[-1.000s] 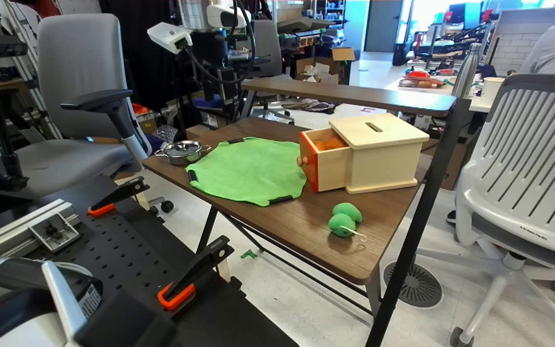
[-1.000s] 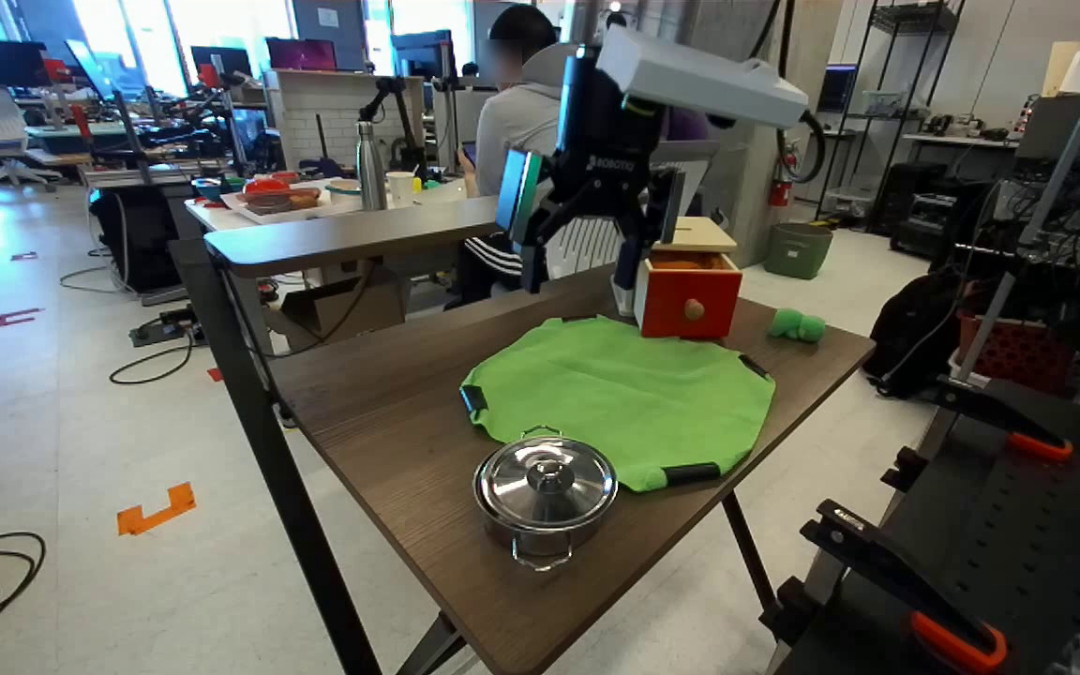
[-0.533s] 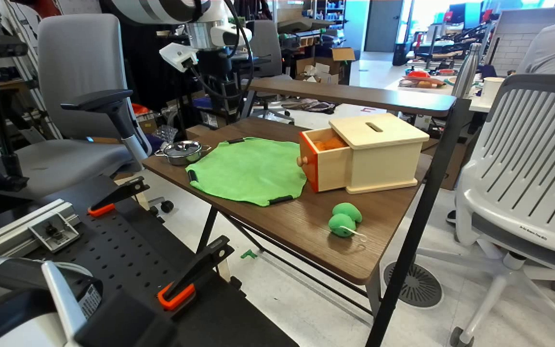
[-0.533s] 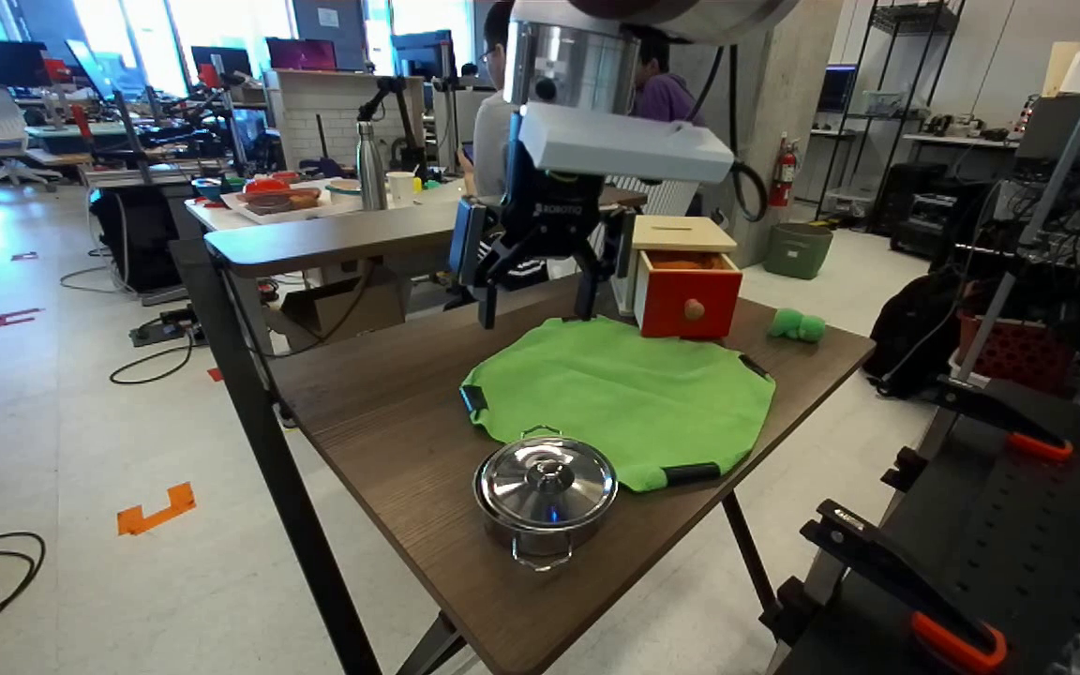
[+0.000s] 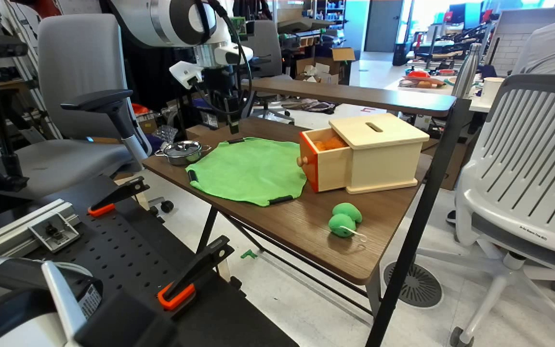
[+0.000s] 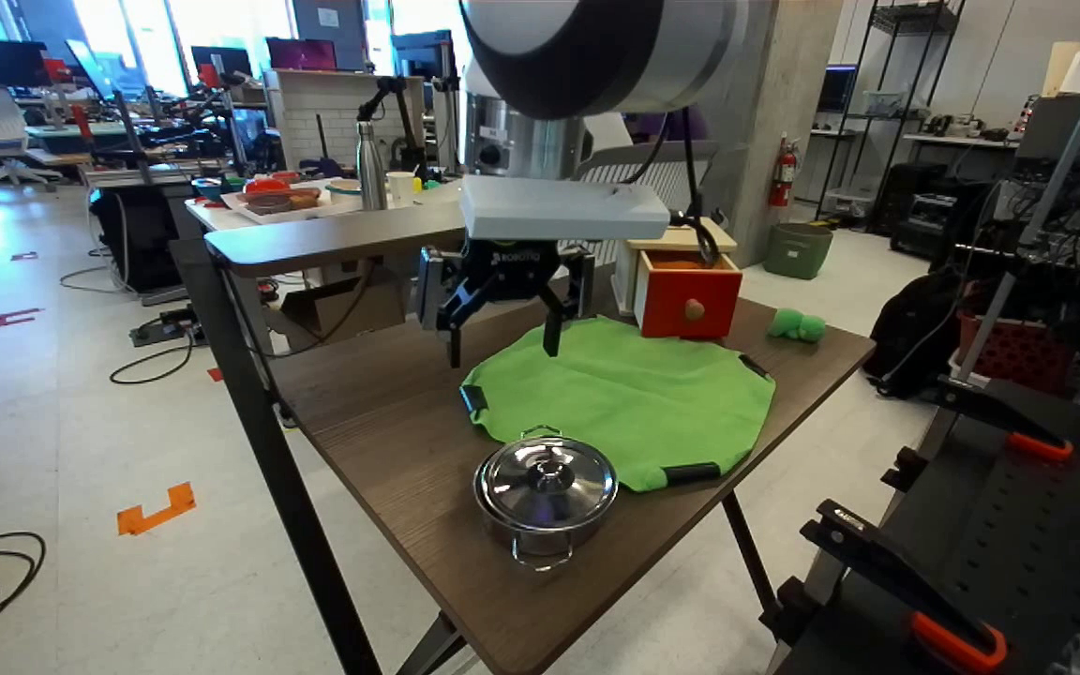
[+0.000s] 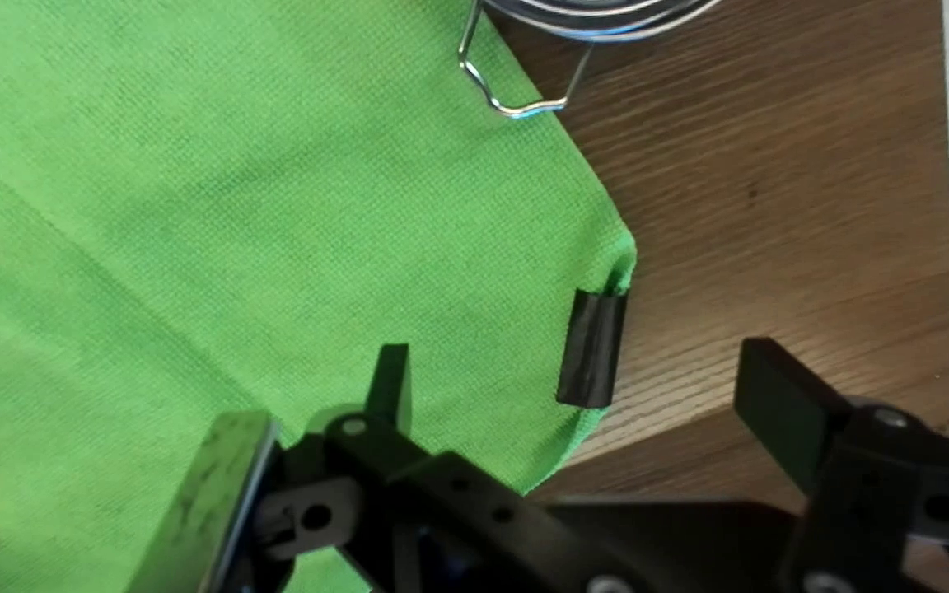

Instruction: Fold the green cloth

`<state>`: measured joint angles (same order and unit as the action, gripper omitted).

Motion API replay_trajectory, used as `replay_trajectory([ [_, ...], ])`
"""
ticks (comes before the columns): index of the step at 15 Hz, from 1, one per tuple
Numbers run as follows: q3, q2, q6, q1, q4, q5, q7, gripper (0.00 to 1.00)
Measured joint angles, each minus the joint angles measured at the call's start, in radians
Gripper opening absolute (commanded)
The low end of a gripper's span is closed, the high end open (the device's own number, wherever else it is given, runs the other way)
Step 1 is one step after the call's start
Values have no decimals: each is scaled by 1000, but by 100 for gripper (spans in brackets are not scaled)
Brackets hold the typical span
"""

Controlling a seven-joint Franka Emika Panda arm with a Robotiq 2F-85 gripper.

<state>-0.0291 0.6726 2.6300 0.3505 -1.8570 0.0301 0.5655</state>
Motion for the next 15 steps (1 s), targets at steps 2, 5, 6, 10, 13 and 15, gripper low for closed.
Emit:
replay_trajectory([
  [2,-1,33,-4,6,28,0,7,100],
  [5,-1,76,-9,9,66,0,12,100],
  [6,-1,88,-13,10,78,0,14,100],
  [10,-2,128,-38,13,125,0,21,65],
  [13,-4,149,-78,15,160,0,23,42],
  [15,-4,157,-100,15,179,0,23,27],
])
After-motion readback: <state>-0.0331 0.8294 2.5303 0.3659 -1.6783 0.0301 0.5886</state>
